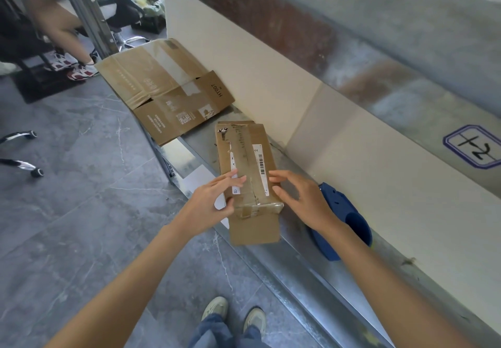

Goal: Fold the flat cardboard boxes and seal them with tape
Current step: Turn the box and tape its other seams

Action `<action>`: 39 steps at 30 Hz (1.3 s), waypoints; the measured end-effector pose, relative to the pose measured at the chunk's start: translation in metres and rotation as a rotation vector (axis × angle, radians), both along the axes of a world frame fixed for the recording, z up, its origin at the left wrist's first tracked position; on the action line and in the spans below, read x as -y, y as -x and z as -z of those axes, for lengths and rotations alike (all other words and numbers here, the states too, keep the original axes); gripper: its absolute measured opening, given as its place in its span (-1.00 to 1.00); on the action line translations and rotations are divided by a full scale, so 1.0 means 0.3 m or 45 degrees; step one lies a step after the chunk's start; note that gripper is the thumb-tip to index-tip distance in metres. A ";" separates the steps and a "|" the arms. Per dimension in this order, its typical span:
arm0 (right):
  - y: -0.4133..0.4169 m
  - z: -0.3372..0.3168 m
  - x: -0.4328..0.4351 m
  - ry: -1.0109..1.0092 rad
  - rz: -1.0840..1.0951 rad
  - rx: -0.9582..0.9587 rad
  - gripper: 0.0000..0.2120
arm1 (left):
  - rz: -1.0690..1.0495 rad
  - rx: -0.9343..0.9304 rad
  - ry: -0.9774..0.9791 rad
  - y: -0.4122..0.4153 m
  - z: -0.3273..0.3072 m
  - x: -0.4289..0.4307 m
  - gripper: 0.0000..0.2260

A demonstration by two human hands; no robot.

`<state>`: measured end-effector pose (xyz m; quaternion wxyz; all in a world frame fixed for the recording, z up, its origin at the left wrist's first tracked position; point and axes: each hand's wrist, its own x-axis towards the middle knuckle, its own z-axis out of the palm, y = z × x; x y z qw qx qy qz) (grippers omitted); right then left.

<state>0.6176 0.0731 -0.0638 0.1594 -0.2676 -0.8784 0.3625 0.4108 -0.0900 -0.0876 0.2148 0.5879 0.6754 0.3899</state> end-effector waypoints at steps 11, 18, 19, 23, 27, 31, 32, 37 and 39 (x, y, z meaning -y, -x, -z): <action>-0.028 -0.005 -0.004 -0.019 -0.068 0.079 -0.57 | -0.026 -0.001 -0.125 -0.011 0.013 -0.007 -0.64; -0.020 0.010 -0.006 -0.032 -0.052 0.059 -0.59 | -0.074 0.036 -0.096 -0.015 0.016 -0.011 -0.62; -0.019 0.011 -0.005 -0.041 -0.053 0.042 -0.61 | -0.074 0.034 -0.087 -0.014 0.016 -0.011 -0.63; -0.015 0.007 -0.009 -0.044 -0.046 0.065 -0.57 | -0.076 0.030 -0.084 -0.013 0.015 -0.011 -0.63; -0.028 0.001 -0.020 -0.022 -0.103 0.151 -0.35 | -0.082 0.027 -0.082 -0.019 0.009 -0.009 -0.63; -0.019 -0.004 -0.022 -0.064 -0.148 0.127 -0.38 | -0.092 0.034 -0.082 -0.022 0.005 -0.009 -0.63; -0.011 -0.006 -0.023 -0.067 -0.134 0.122 -0.40 | -0.094 0.034 -0.082 -0.023 0.003 -0.008 -0.63; -0.004 0.006 -0.024 -0.079 -0.065 0.078 -0.47 | -0.104 0.036 -0.096 -0.028 0.001 -0.009 -0.63; -0.007 0.015 -0.014 -0.100 -0.042 0.050 -0.53 | -0.105 0.049 -0.100 -0.028 0.006 -0.010 -0.63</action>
